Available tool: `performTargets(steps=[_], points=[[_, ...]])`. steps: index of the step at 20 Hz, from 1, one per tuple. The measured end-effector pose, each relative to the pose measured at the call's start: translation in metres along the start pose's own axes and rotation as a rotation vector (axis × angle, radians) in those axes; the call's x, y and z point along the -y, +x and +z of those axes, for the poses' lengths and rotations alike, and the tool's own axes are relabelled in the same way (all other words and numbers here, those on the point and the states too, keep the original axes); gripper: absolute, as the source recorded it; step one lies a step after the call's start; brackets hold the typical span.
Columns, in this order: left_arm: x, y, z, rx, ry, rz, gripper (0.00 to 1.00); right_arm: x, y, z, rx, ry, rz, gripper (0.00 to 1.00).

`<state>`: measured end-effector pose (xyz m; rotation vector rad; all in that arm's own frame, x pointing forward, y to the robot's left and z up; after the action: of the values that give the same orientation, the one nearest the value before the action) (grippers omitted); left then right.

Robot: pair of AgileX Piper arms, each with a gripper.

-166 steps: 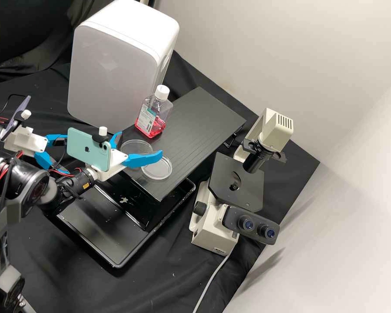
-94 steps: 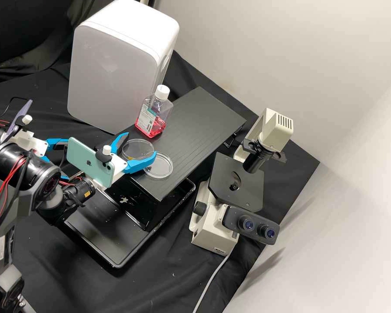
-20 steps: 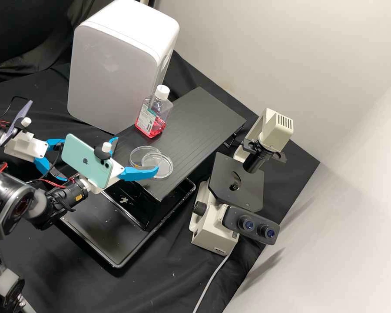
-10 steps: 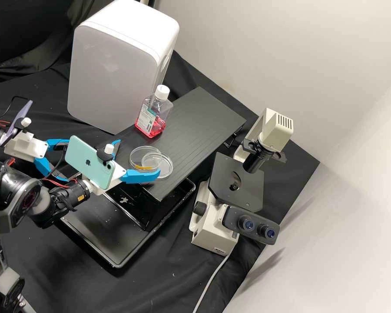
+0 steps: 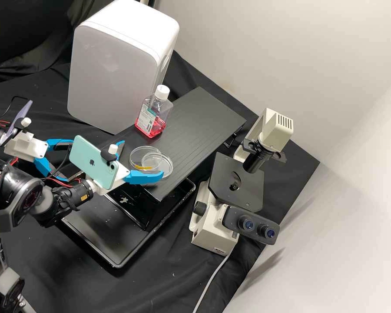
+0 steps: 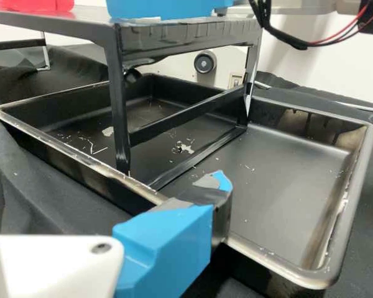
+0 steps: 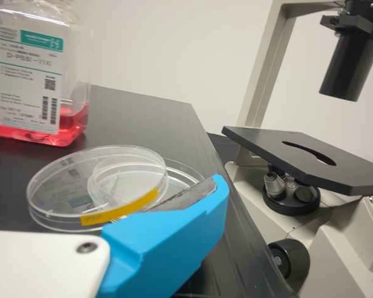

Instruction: Place the lid on the petri dish

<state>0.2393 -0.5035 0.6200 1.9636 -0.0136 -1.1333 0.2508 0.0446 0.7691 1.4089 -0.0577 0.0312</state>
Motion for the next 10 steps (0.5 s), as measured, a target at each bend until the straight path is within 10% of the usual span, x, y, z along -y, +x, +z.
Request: performTargets(steps=[6, 7, 10], points=[[0.0000, 0.0000, 0.0000, 0.000, 0.000, 0.000, 1.00, -0.0006, 0.0096, 0.0024, 0.015, 0.001, 0.016, 1.00], [0.0000, 0.0000, 0.0000, 0.000, 0.000, 0.000, 1.00, -0.0016, 0.0103, 0.0031, 0.018, -0.001, 0.021, 0.00], [0.0000, 0.0000, 0.0000, 0.000, 0.000, 0.000, 1.00, -0.0019, 0.0108, 0.0032, 0.019, -0.004, 0.022, 0.00]])
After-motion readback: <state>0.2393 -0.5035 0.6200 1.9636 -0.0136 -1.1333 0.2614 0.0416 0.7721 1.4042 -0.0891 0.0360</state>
